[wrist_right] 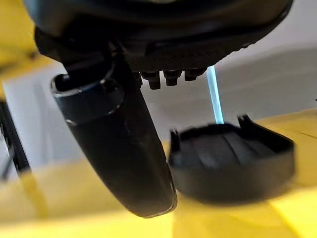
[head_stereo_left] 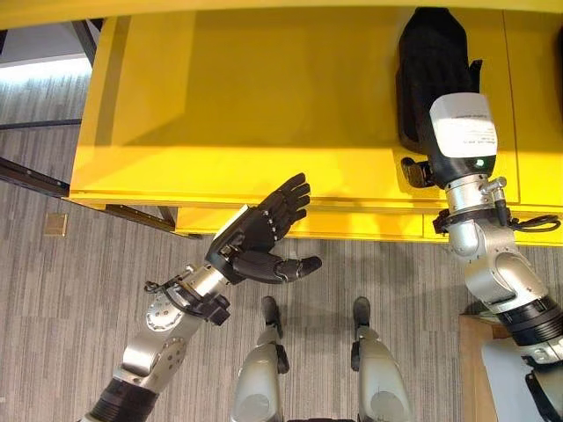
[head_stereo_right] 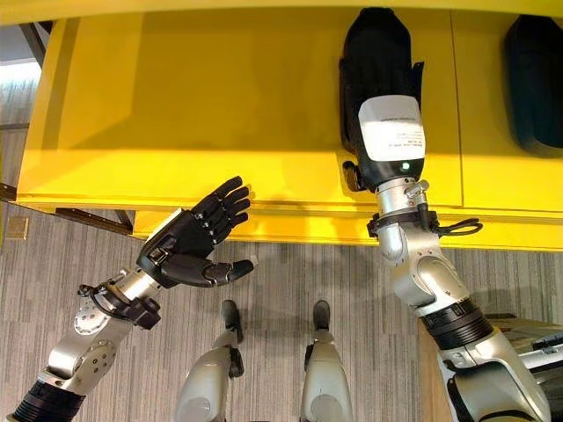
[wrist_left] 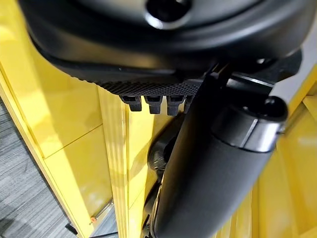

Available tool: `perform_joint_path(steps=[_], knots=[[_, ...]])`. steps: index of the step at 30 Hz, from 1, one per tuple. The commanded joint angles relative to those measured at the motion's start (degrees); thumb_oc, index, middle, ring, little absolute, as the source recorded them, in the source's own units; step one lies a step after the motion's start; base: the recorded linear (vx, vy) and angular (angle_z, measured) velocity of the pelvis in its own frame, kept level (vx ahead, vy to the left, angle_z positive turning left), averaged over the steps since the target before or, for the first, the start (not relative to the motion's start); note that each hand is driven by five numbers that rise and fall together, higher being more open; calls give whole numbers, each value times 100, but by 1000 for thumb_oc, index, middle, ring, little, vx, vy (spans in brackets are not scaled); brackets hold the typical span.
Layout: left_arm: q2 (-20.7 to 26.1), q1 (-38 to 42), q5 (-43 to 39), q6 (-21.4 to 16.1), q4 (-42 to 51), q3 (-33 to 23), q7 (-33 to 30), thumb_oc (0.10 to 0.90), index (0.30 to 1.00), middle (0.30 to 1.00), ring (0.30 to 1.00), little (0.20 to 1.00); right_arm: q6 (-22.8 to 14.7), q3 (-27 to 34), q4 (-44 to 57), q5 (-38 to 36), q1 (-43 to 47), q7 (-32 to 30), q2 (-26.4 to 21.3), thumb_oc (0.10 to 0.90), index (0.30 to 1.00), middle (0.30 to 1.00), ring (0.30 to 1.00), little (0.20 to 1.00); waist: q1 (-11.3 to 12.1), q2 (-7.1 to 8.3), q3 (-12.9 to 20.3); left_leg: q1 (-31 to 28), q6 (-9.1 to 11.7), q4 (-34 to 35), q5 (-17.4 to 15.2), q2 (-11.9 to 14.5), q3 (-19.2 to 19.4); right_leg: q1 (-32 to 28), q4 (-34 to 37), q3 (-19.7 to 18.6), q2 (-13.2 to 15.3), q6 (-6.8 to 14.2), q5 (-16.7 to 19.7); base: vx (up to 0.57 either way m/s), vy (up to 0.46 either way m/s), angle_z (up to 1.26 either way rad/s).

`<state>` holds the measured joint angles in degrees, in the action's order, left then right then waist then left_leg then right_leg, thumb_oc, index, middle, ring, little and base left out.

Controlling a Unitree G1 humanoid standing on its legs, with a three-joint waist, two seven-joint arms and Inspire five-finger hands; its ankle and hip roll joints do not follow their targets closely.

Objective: Move parts from the plastic box to the shelf.

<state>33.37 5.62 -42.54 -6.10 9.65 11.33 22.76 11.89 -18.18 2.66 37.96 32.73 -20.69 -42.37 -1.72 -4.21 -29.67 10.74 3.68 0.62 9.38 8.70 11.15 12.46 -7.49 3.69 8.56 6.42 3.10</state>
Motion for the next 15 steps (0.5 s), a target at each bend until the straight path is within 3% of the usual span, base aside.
perform_joint_path(steps=[1,5,7,10,15], knots=[[-170,-42,-196,-550,755,88,25,900,1000,1000,1000,1000,-431,487,659,-64,264,-618,-27,900,1000,1000,1000,1000,-70,-51,636,-236,-5,-102,-515,-94,-353,-50,-773,-98,-386,-456,-934,29,54,1],[-214,-87,-231,-577,767,87,-6,900,1000,1000,1000,1000,-600,596,936,-160,149,-563,28,900,1000,1000,1000,1000,-105,-90,692,-315,-3,-77,-529,-108,-329,-99,-758,-108,-362,-451,-941,25,51,-2],[-248,-121,-231,-636,739,124,-17,900,1000,1000,1000,1000,-1116,629,1163,-211,122,-725,54,900,1000,1000,1000,1000,-139,-117,758,-399,-1,-54,-538,-104,-295,-146,-748,-121,-352,-451,-947,33,62,-3],[-278,-143,-243,-667,744,165,-14,900,1000,1000,1000,1000,-1320,626,1337,-236,123,-811,113,900,1000,1000,1000,1000,-143,-141,802,-454,1,-36,-538,-106,-282,-180,-741,-126,-345,-456,-945,22,45,0],[-363,-251,-195,-773,776,242,-38,900,1000,1000,1000,1000,-1262,727,1612,-579,-65,-1201,286,900,1000,1000,1000,1000,-170,-149,955,-636,5,11,-565,-100,-247,-333,-685,-133,-328,-462,-941,28,44,-5]])
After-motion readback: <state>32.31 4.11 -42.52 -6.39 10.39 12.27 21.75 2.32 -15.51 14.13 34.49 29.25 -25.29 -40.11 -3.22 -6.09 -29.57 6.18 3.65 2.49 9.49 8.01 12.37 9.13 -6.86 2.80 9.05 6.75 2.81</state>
